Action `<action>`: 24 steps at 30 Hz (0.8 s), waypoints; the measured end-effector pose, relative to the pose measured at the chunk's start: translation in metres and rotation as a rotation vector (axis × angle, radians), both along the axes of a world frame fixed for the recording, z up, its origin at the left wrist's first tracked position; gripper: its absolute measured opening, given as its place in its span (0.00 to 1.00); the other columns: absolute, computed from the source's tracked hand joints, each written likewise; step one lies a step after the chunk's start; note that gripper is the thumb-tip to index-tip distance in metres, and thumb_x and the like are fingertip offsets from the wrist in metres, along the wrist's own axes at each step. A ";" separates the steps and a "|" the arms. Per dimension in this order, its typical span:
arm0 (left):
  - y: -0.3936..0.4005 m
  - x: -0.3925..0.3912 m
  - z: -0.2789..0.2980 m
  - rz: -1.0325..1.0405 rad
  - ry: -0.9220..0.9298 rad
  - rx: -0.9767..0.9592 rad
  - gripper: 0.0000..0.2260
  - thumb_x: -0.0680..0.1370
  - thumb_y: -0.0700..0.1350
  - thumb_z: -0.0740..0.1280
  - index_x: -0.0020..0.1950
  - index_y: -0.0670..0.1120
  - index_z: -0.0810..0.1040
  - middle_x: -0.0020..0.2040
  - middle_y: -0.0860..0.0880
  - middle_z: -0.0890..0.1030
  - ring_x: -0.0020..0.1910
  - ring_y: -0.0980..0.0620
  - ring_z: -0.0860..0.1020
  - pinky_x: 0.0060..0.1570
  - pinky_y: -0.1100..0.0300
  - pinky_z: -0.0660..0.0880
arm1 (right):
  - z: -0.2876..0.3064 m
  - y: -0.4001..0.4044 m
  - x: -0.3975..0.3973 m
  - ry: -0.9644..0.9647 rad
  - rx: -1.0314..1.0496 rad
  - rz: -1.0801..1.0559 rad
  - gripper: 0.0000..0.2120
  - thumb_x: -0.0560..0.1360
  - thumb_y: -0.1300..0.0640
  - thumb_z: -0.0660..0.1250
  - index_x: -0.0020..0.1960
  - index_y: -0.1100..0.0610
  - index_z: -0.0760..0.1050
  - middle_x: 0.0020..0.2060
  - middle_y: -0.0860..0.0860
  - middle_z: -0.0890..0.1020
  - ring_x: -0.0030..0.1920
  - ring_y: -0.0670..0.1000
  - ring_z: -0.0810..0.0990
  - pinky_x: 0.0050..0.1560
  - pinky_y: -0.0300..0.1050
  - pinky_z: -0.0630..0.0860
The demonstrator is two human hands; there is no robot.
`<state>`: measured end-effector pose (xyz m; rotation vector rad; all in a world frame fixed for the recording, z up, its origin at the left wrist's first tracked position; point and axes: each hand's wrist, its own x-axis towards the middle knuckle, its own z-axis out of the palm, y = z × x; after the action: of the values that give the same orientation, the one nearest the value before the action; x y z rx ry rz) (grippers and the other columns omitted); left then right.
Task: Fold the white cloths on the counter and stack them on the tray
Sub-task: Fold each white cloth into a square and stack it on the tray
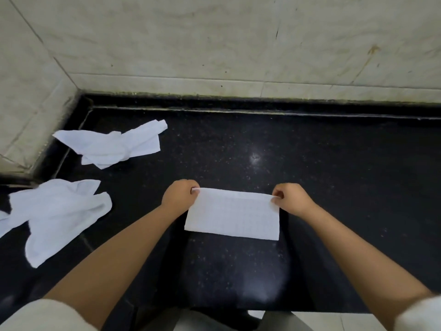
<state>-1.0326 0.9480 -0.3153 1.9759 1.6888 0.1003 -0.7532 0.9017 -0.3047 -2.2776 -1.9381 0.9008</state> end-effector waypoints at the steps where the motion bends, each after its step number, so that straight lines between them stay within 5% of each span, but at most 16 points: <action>1: 0.002 0.002 -0.005 0.003 0.006 0.011 0.10 0.79 0.42 0.59 0.53 0.43 0.79 0.51 0.43 0.79 0.49 0.47 0.77 0.48 0.56 0.73 | -0.005 0.002 -0.001 -0.011 0.003 -0.038 0.07 0.74 0.61 0.63 0.48 0.60 0.78 0.44 0.54 0.80 0.44 0.52 0.76 0.43 0.42 0.72; 9: 0.010 0.001 -0.028 -0.100 0.137 0.026 0.12 0.80 0.45 0.59 0.59 0.44 0.76 0.56 0.45 0.76 0.54 0.47 0.75 0.51 0.56 0.72 | -0.025 -0.007 -0.012 -0.149 0.083 -0.063 0.13 0.76 0.63 0.58 0.57 0.60 0.76 0.55 0.56 0.76 0.56 0.56 0.74 0.51 0.45 0.70; 14: 0.002 0.004 -0.033 -0.310 0.403 0.193 0.14 0.81 0.41 0.55 0.65 0.43 0.70 0.61 0.46 0.72 0.60 0.49 0.70 0.50 0.59 0.71 | -0.028 -0.012 -0.024 -0.380 0.125 0.058 0.18 0.78 0.62 0.55 0.67 0.53 0.67 0.61 0.50 0.73 0.63 0.53 0.66 0.61 0.47 0.62; 24: 0.003 0.009 -0.037 -0.212 0.352 0.112 0.13 0.79 0.38 0.56 0.61 0.42 0.74 0.59 0.45 0.74 0.56 0.48 0.73 0.52 0.59 0.71 | -0.018 -0.005 -0.030 -0.435 0.056 0.066 0.14 0.74 0.65 0.57 0.55 0.55 0.76 0.54 0.51 0.75 0.58 0.53 0.68 0.60 0.47 0.61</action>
<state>-1.0238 0.9509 -0.3522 2.3522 1.6975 -0.2481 -0.7836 0.8964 -0.3223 -2.5547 -2.1676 0.3644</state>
